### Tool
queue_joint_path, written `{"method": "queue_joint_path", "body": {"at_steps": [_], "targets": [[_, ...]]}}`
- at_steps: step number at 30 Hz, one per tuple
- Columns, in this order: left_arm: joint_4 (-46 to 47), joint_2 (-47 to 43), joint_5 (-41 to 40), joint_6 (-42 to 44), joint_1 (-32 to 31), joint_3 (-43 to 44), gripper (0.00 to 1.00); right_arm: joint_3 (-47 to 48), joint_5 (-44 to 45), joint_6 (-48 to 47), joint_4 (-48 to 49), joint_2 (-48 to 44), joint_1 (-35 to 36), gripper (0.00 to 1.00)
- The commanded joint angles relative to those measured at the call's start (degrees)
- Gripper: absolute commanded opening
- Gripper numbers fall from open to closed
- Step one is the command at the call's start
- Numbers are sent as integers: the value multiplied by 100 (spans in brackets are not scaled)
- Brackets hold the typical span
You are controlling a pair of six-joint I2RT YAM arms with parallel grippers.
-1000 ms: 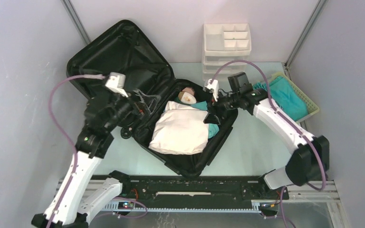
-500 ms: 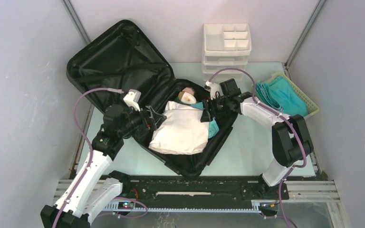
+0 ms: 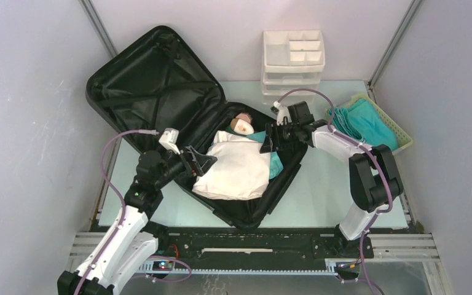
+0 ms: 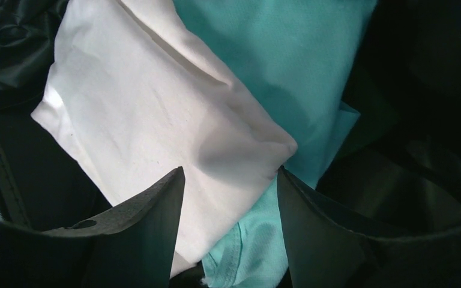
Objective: Open, take out, and arrange the luggage
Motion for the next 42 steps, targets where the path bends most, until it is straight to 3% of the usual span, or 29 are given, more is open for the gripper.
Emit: {"method": "queue_joint_path", "body": {"at_steps": [1,5,6,9,11,15,19,24,28,31,33,34,38,42], "targets": [[807,-311,89,-647,32,-298,90,-28,-747,396,307,281,6,65],[864,-431,47,-792,32,-402,89,-32,-1292,495,434,304,41,57],[897,-445,42,-830,32,-433,89,-33,-1407,526,476,288,50,49],[1022,-468,44,-954,31,-510,89,-31,-1565,603,557,296,63,38],[1059,-475,50,-1009,23,-523,89,-37,-1559,620,577,328,51,22],[1060,-514,53,-1056,21,-521,89,-47,-1542,560,593,262,24,5],[1088,-547,45,-1101,23,-581,89,-48,-1455,376,584,86,45,7],[1163,-504,79,-1183,23,-593,89,-50,-1842,311,575,311,37,44],[1158,-540,89,-1203,23,-593,88,-5,-1969,348,596,542,51,51],[1156,-596,72,-1221,19,-623,88,11,-1926,376,602,544,75,40],[1156,-614,71,-1236,23,-645,88,13,-1879,350,593,488,104,14],[1152,-629,71,-1240,23,-642,88,17,-1871,305,593,447,119,6],[1094,-681,71,-1242,23,-591,88,175,-1621,-223,266,42,261,1],[823,-801,48,-1132,23,-440,88,447,-777,-1063,-189,-541,614,0]]}}
